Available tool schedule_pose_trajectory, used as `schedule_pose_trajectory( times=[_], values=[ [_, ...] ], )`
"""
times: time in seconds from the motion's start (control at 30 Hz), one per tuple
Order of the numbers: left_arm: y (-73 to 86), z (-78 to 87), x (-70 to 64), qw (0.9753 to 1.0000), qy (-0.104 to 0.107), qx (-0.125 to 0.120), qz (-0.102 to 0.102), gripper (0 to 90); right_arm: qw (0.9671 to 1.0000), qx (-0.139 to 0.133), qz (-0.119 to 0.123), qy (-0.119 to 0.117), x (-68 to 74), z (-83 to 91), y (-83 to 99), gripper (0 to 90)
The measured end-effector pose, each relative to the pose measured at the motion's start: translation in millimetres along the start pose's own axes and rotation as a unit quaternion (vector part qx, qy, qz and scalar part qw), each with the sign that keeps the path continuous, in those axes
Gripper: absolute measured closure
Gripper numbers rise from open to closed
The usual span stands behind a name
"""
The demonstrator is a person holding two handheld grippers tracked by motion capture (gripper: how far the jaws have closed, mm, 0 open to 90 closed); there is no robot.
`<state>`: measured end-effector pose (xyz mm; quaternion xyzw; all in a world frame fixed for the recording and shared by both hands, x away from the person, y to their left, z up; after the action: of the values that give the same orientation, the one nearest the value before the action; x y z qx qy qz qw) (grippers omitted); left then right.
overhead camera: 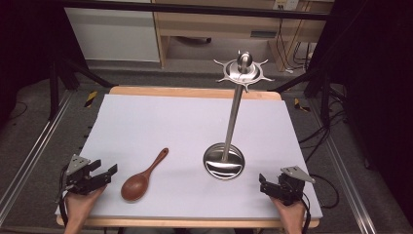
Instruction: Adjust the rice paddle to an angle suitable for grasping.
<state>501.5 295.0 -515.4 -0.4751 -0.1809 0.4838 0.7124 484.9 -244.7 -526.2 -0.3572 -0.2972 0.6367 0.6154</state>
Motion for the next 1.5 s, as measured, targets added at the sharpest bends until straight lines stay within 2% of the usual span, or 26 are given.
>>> schedule_pose_trajectory(
  times=[0.13,0.23,0.37,0.73,1.03,1.3,1.37,1.4,1.5],
  values=[
    [-4.0,2.3,-7.9,1.0,0.009,0.002,-0.004,29.3,0.9999,0.004,-0.011,-0.006,-0.7,-0.4,0.3,6.9],
    [-5.7,2.2,-15.2,0.9998,0.022,0.004,-0.003,29.0,1.0,0.001,-0.004,-0.001,-0.6,0.6,0.5,7.0],
    [-9.5,1.7,-24.1,0.9993,0.032,0.01,-0.016,28.4,1.0,0.0,0.004,0.004,-0.1,2.2,1.0,6.9],
    [-20.5,4.7,-44.3,0.9976,0.065,0.007,-0.025,27.7,0.9999,0.01,0.012,0.001,4.3,0.7,3.4,7.1],
    [-21.9,-3.7,-56.9,0.9958,0.077,0.029,-0.04,28.4,0.9998,0.01,0.019,0.004,5.5,1.1,3.8,7.1],
    [-23.8,-12.1,-67.8,0.993,0.074,0.057,-0.073,29.4,0.9996,0.009,0.025,0.007,5.6,1.1,4.3,7.1],
    [-24.8,-13.8,-71.2,0.9927,0.072,0.057,-0.078,30.6,0.9996,0.009,0.027,0.008,6.1,1.3,4.3,7.1],
    [-25.6,-15.1,-74.5,0.9914,0.073,0.063,-0.089,31.4,0.9995,0.009,0.028,0.007,6.6,1.9,4.3,7.1],
    [-26.9,-16.4,-77.8,0.9908,0.076,0.065,-0.091,31.3,0.9995,0.009,0.029,0.006,6.7,2.2,4.3,7.1]
  ],
)
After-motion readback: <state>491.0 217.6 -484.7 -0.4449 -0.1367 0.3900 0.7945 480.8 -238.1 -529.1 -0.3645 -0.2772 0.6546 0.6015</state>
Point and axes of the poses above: each handheld gripper's, and its own axes: z roughly backward along the jaws, y roughly out of its underside, x roughly to its left, the point moved 10 cm from there along -z, roughly forward along the jaws, and after that the axes turned 12 degrees about y, right-handed, at the moved point
